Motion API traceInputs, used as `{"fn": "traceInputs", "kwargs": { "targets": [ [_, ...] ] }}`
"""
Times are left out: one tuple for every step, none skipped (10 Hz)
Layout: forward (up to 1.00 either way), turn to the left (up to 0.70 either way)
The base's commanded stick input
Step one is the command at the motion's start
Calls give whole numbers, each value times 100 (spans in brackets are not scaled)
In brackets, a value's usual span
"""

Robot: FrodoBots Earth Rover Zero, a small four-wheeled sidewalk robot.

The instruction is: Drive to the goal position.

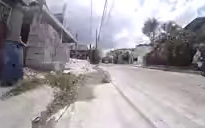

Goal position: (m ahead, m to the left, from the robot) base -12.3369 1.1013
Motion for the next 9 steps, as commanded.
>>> {"fn": "traceInputs", "kwargs": {
  "targets": [
    [4, 0],
    [4, 0],
    [4, 0],
    [4, 0],
    [4, 0],
    [4, 0],
    [4, 0],
    [4, 0],
    [4, 0]
  ]
}}
